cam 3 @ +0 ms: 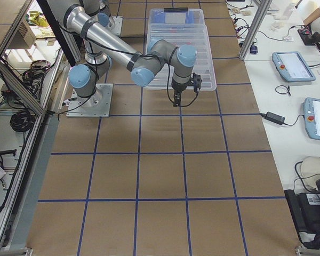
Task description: Place red block in blue tray from box
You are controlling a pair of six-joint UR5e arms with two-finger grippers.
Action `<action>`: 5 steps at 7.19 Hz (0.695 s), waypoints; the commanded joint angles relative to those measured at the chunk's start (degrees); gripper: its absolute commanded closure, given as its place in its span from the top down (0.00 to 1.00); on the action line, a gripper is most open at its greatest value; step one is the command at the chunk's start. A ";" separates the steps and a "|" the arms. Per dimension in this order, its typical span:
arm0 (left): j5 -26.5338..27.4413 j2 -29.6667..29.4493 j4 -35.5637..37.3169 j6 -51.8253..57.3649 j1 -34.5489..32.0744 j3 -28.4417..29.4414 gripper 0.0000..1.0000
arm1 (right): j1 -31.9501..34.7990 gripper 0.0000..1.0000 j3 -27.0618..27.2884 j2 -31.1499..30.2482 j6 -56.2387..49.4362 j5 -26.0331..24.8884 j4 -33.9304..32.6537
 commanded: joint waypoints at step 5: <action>0.02 -0.04 -0.44 -0.06 0.00 -0.24 1.00 | 10.55 1.00 0.03 0.03 12.78 0.36 -0.09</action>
